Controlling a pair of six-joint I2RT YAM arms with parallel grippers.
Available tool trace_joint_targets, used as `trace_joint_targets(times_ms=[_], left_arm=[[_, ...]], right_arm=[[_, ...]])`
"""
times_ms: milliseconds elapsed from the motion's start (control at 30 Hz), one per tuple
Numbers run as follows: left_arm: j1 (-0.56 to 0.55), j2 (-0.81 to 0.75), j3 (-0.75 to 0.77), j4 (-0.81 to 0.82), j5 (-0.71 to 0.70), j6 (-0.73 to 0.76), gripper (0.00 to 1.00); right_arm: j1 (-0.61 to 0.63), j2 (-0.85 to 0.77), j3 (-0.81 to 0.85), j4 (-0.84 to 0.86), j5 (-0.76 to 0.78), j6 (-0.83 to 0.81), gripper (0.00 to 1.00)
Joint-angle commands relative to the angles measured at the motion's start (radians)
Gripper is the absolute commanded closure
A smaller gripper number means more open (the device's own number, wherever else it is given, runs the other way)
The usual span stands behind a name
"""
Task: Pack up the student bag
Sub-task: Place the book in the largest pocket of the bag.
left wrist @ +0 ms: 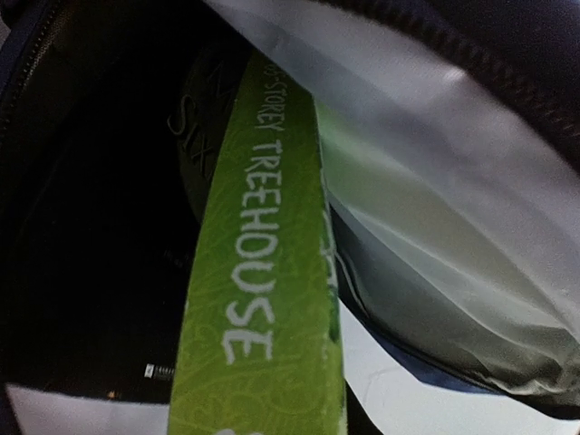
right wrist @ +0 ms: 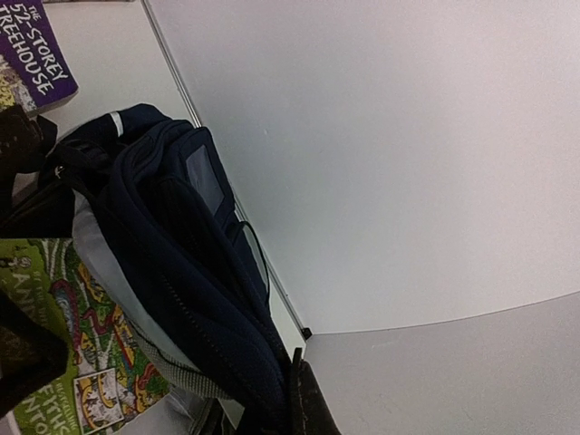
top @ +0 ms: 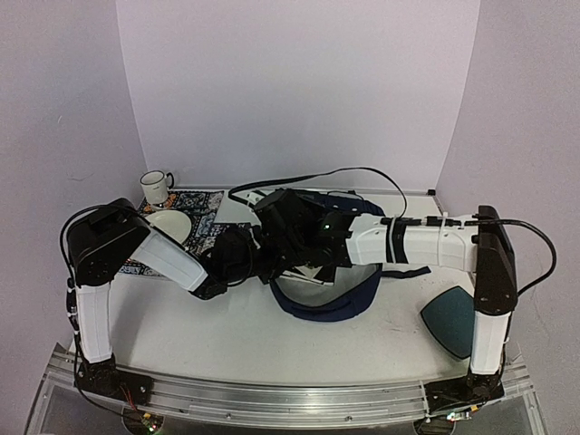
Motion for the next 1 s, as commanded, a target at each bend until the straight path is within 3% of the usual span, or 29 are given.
trace_joint_targets(times_ms=[0, 133, 400, 467, 967], left_arm=[[-0.027, 0.024, 0.083, 0.118, -0.240, 0.029, 1.00], [-0.042, 0.076, 0.118, 0.117, -0.276, 0.037, 0.93], [-0.091, 0.058, 0.076, 0.076, -0.360, 0.184, 0.51], [-0.106, 0.034, 0.076, 0.019, -0.391, 0.239, 0.44], [-0.184, -0.053, 0.121, -0.378, -0.527, 0.461, 0.14]], right_arm=[[0.026, -0.014, 0.090, 0.064, 0.016, 0.065, 1.00], [0.026, -0.014, 0.091, 0.056, 0.014, 0.075, 1.00], [0.025, -0.015, 0.079, 0.054, 0.006, 0.075, 1.00], [0.026, -0.016, 0.075, 0.053, 0.001, 0.077, 1.00], [0.024, -0.032, 0.057, 0.046, -0.006, 0.082, 1.00]])
